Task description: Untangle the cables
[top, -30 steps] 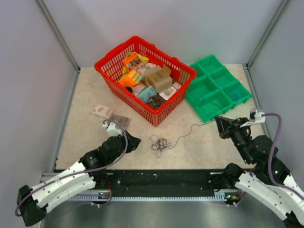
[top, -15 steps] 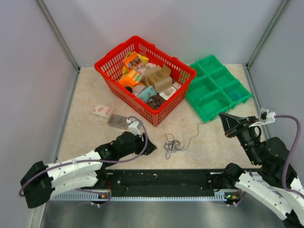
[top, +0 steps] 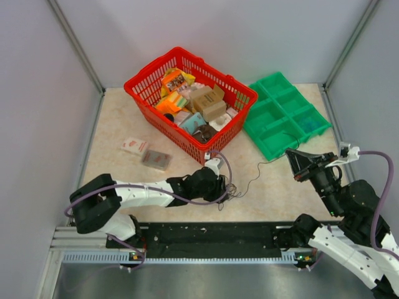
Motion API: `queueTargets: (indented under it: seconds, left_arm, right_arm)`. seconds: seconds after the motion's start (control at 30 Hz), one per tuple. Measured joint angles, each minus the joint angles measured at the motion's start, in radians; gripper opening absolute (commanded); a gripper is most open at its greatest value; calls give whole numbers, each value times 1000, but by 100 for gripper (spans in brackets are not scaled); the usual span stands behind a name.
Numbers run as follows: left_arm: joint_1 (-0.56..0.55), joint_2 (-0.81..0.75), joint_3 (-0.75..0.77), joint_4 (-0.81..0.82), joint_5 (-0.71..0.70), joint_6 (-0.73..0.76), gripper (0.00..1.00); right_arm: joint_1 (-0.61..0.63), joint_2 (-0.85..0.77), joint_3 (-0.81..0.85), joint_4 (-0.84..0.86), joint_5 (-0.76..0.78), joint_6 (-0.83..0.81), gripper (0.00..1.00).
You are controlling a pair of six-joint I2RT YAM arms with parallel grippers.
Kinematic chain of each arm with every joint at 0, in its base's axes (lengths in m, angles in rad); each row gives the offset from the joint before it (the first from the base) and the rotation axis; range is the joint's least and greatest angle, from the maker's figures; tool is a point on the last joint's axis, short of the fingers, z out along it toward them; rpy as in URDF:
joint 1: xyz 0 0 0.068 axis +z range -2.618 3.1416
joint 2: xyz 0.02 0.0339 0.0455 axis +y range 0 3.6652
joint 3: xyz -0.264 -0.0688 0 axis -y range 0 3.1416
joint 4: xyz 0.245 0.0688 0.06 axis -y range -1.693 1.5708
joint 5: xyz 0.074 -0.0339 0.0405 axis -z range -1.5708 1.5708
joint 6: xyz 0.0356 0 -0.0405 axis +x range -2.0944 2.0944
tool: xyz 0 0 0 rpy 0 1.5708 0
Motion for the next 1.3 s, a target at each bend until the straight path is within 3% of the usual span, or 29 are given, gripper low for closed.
queueTargets:
  seconds: [0.13, 0.3, 0.5, 0.7, 1.27, 1.3]
  left_arm:
    - [-3, 53, 5, -8, 1, 0, 45]
    - [-4, 125, 15, -10, 19, -14, 22]
    - [-4, 90, -2, -23, -21, -30, 10]
    - [-4, -136, -72, -124, -166, -39, 0]
    - [2, -889, -191, -547, -670, -132, 0]
    - [3, -924, -193, -563, -688, -135, 5]
  right_arm:
    - [0, -3, 0, 0, 1, -1, 0]
    - [0, -3, 0, 0, 2, -5, 0]
    - [0, -14, 0, -1, 14, -25, 0]
    - [0, -93, 0, 0, 88, -58, 0]
    - [0, -173, 26, 3, 271, -124, 0]
    - [0, -173, 26, 8, 270, -122, 0]
